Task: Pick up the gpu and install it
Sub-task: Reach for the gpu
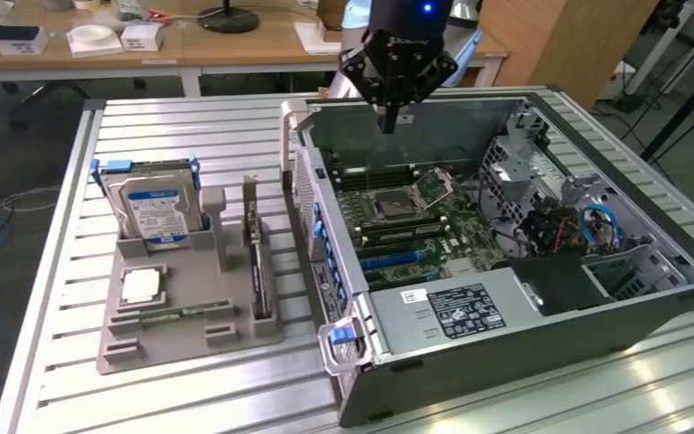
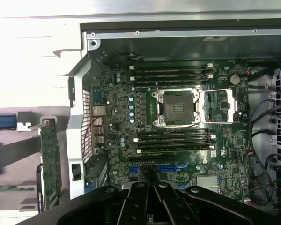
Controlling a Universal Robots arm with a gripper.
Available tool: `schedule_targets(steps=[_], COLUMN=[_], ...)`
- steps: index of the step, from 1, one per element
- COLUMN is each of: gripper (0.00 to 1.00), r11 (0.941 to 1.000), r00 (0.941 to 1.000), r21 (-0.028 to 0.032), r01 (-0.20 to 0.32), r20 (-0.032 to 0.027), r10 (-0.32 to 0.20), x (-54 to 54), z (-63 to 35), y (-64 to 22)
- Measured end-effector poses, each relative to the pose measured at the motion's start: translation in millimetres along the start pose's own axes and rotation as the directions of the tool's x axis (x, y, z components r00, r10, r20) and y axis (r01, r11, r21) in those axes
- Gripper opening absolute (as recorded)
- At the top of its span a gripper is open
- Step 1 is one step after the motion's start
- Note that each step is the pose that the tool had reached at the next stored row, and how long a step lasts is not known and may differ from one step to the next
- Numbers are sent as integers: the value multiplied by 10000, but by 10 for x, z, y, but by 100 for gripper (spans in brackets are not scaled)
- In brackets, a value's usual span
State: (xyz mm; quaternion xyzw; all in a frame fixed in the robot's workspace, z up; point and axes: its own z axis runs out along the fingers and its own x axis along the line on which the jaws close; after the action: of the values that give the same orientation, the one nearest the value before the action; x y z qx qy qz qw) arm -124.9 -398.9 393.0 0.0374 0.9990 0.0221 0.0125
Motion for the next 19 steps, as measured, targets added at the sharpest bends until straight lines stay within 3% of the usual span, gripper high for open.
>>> schedule_targets(steps=[19], gripper=[11], r11=[10000], r00=[10000], r21=[0], r01=[0], r20=[-1], r10=[0], x=[106], z=[4], y=[-8])
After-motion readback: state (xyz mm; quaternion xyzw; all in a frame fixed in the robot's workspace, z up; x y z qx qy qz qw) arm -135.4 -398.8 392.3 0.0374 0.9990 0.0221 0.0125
